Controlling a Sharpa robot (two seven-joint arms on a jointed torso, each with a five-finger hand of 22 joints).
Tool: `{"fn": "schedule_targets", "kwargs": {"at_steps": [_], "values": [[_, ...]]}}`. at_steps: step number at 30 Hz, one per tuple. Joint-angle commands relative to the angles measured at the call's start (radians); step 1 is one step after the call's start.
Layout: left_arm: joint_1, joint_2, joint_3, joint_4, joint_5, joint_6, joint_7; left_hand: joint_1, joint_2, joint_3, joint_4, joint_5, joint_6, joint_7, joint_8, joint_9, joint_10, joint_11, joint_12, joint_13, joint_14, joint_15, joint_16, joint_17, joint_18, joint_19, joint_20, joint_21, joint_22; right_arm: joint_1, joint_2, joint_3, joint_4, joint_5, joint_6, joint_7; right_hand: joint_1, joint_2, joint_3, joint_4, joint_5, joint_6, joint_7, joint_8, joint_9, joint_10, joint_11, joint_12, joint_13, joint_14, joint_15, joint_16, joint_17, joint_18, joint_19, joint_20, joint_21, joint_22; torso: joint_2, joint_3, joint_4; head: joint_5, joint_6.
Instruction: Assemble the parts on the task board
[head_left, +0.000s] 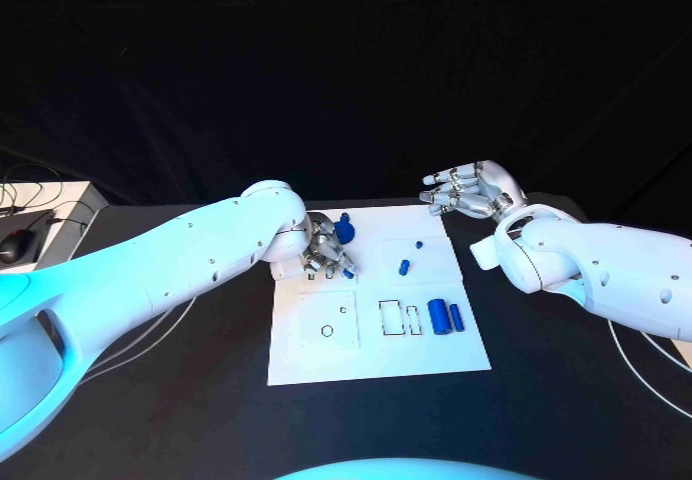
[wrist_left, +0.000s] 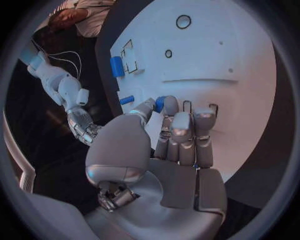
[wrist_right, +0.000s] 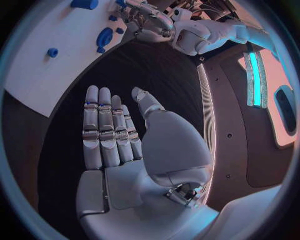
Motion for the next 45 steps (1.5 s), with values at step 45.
{"fn": "schedule_targets", "kwargs": {"at_steps": [45], "values": [[-0.003,-0.194,-0.026,0.240,0.096,-0.339,-0.013,-0.160,-0.089,0.313,-0.158,0.254,0.150,-0.060,-0.054,0.338,0.181,-0.053,-0.144,-0.059,0.012,-0.042,0.025,0.012,-0.062,0.063,-0.060,0.017,0.094,-0.011,-0.010,0.000,-0.017,0.001,0.007,0.007,-0.007,-0.013,0.019,0.000,0.020,-0.007,0.000,-0.003,0.000,-0.009,-0.002,-0.003,-0.001,-0.009,0.001,-0.002,-0.001,0.006,-0.008,-0.001,0.009,-0.002,-0.023,-0.0021,0.0218,0.010,-0.026]]}}
